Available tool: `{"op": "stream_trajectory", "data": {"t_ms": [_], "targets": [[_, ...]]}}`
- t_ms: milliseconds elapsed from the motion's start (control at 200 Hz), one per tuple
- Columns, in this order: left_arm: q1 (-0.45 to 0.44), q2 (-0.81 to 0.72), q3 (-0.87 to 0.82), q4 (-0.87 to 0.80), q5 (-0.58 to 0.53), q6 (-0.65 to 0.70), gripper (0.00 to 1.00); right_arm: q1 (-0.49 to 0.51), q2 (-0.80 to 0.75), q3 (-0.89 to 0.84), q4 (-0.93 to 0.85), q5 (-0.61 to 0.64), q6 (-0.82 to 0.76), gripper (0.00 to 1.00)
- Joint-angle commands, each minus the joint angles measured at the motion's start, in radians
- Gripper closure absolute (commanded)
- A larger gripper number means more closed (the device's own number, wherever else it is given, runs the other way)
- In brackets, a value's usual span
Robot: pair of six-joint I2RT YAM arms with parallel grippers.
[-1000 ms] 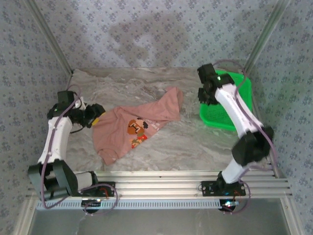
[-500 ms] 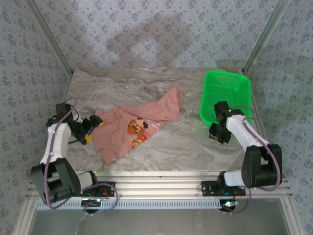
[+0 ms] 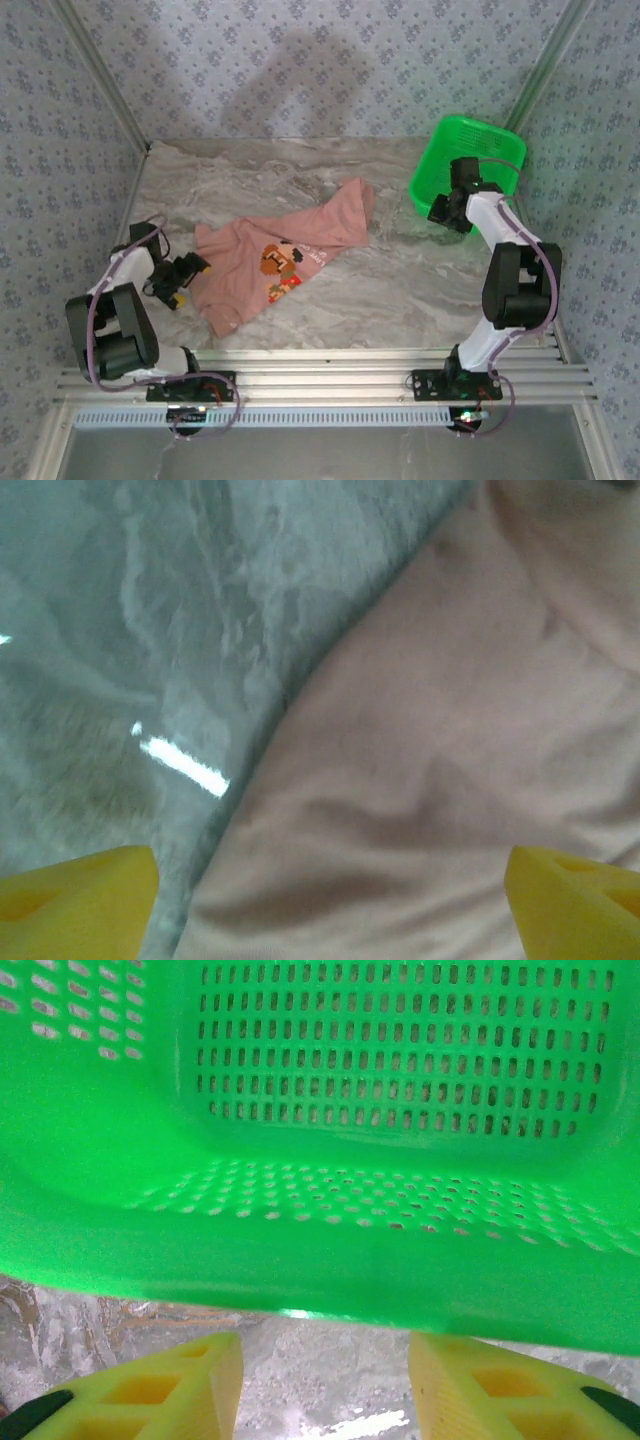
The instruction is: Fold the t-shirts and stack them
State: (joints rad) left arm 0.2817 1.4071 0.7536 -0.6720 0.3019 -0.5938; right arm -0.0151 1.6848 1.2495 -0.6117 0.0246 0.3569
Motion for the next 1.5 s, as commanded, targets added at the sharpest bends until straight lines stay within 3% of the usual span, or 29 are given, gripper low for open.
{"op": "stream_trajectory", "data": {"t_ms": [0,120,195,320,415,560,770,914,1174,1494], "targets": [[0.005,0.01,-0.02,0.145,0.074,-0.05,0.12,0.071,-0.046,-0.001,0.004,-0.123,-0.05,0.47],[-0.001,0.079,-0.023,0.235,0.175,-0.06,0.2,0.226,-0.113,-0.101,0.109,-0.282,-0.003,0.39],[-0.019,0.12,-0.002,0.248,0.208,-0.037,0.4,0.32,-0.098,-0.116,0.162,-0.326,0.059,0.37],[-0.055,0.149,0.04,0.235,0.225,-0.001,0.74,0.408,0.033,-0.066,0.142,-0.286,0.139,0.37],[-0.066,0.142,0.069,0.225,0.241,0.02,0.86,0.432,0.143,0.012,0.158,-0.297,0.171,0.38],[-0.066,0.096,0.108,0.17,0.246,0.051,0.89,0.456,0.269,0.113,0.057,-0.269,0.197,0.44],[-0.066,0.009,0.119,0.123,0.243,0.076,0.89,0.453,0.177,0.05,0.02,-0.191,0.285,0.45],[-0.066,0.0,0.119,0.123,0.246,0.08,0.89,0.458,0.207,0.065,-0.048,-0.179,0.31,0.45],[-0.066,-0.026,0.114,0.123,0.248,0.083,0.89,0.446,0.199,0.014,0.006,-0.212,0.494,0.45],[-0.066,-0.05,0.057,0.141,0.244,0.075,0.89,0.414,0.199,-0.116,0.249,-0.209,0.714,0.47]]}}
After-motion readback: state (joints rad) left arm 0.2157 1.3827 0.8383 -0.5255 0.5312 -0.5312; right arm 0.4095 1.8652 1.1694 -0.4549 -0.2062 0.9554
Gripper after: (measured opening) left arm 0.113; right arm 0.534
